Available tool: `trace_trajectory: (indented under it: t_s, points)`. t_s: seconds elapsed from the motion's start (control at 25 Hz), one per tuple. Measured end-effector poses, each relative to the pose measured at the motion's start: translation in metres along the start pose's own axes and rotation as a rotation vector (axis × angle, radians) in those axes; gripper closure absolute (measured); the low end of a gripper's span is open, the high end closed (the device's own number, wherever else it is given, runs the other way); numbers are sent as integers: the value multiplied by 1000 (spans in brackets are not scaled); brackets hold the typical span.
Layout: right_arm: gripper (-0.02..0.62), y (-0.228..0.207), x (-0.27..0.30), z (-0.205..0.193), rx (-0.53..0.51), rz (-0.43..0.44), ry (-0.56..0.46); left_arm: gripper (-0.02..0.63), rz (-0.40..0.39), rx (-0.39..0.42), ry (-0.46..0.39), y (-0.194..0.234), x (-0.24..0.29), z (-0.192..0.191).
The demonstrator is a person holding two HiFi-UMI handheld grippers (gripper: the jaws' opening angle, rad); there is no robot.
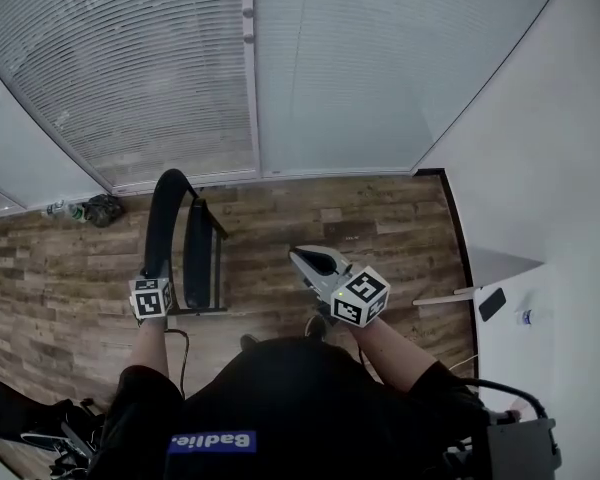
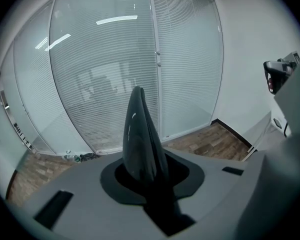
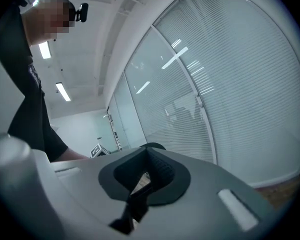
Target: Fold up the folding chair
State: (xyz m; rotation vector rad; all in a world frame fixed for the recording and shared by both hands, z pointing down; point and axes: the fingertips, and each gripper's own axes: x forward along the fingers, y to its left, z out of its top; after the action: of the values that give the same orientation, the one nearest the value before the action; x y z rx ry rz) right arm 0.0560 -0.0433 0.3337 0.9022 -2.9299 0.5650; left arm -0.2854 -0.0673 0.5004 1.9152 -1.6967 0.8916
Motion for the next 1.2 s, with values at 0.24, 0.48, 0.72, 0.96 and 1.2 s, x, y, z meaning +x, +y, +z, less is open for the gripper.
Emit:
trace_trajectory:
  t_s: [0.24,0.48,0.72,0.96,1.2]
  points:
    - [594,20,-5,14,-43,45,-47,520,18,13,5,2,0,0]
    - [594,29,-4,17,-57,82,-54,520,27,19,15,6,1,-3]
    - [595,36,-1,19,-58,111,-59,520,30,18,15,8,0,-2]
    - [595,36,0,18,-59,109,-49,520,31,19,15,7,-1,-3]
    - [595,37,0,17,-57,112,-50,520,39,22,15,10,-2,-3]
